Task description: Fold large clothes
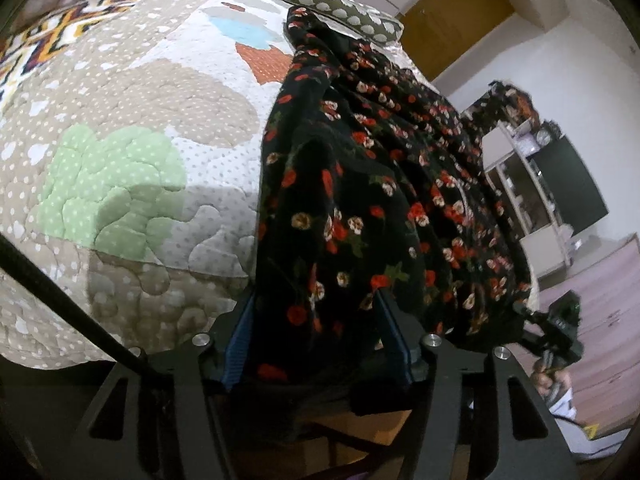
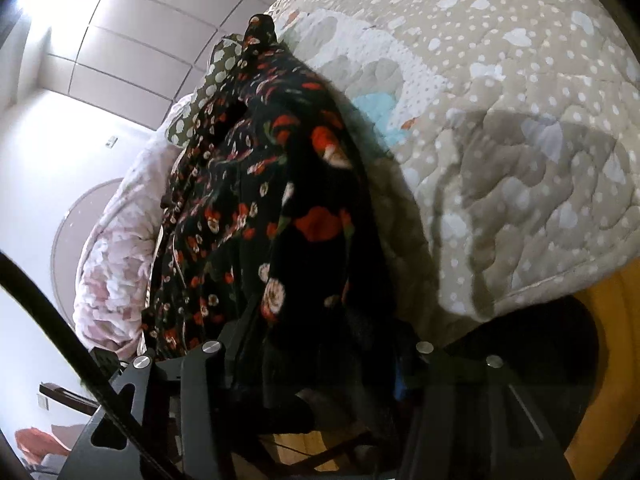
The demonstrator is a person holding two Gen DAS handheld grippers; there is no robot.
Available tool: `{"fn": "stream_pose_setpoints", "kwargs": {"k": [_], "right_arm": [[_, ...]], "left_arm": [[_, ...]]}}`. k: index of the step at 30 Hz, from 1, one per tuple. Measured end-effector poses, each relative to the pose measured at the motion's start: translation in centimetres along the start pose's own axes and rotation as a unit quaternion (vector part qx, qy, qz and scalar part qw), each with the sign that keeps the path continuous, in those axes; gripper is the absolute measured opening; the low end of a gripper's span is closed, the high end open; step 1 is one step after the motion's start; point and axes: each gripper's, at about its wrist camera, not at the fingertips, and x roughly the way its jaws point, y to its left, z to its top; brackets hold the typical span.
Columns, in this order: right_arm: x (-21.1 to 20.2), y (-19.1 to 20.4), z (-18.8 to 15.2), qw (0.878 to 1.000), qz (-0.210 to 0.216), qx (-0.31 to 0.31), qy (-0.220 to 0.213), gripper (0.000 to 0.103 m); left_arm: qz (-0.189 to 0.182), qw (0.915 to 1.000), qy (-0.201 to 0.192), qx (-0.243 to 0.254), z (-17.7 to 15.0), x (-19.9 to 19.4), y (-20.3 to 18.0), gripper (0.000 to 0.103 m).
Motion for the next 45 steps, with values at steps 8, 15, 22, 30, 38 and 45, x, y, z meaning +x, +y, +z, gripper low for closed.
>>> {"fn": "stream_pose_setpoints", "kwargs": {"k": [8,15,22,30,38,45], "right_arm": [[0.8,0.8,-0.5,1.0,-0.013,-0.013,0.017,0.037],[0.1,2.7,-0.4,0.999,-0.004,-0.035,0.027,0.015],[-3.6,8.4,2.7,0.994,0.085,-0.075,0.005,0.012],[-1.8,14.3,14.7,0.989,0.11,-0.086,-0.054,0.012],[9.4,17.0,30.7,0.995,-0.014,-0.066,-0.079,0.019],[16.1,13.8,35.3,0.996,-0.061,-0.014,-0.062,0.049]], "left_arm": [[0.019,0.9996,0.007,-0.021,-0.3,-0.2,1.0,0.02],[-0.013,0.999,-0.005,-0.043,0.7,-2.6,0.7,0.01],[-0.068,0.9947,-0.045,-0.063,5.1,-6.6,-0.9,0.01],[-0.055,0.994,-0.067,-0.067,18.7,-3.8,-3.1,0.01],[0.064,0.9926,-0.058,-0.085,35.6,7.7,-2.6,0.015],[0.014,0.9869,-0.078,-0.14,37.0,9.6,0.1,0.049]]}}
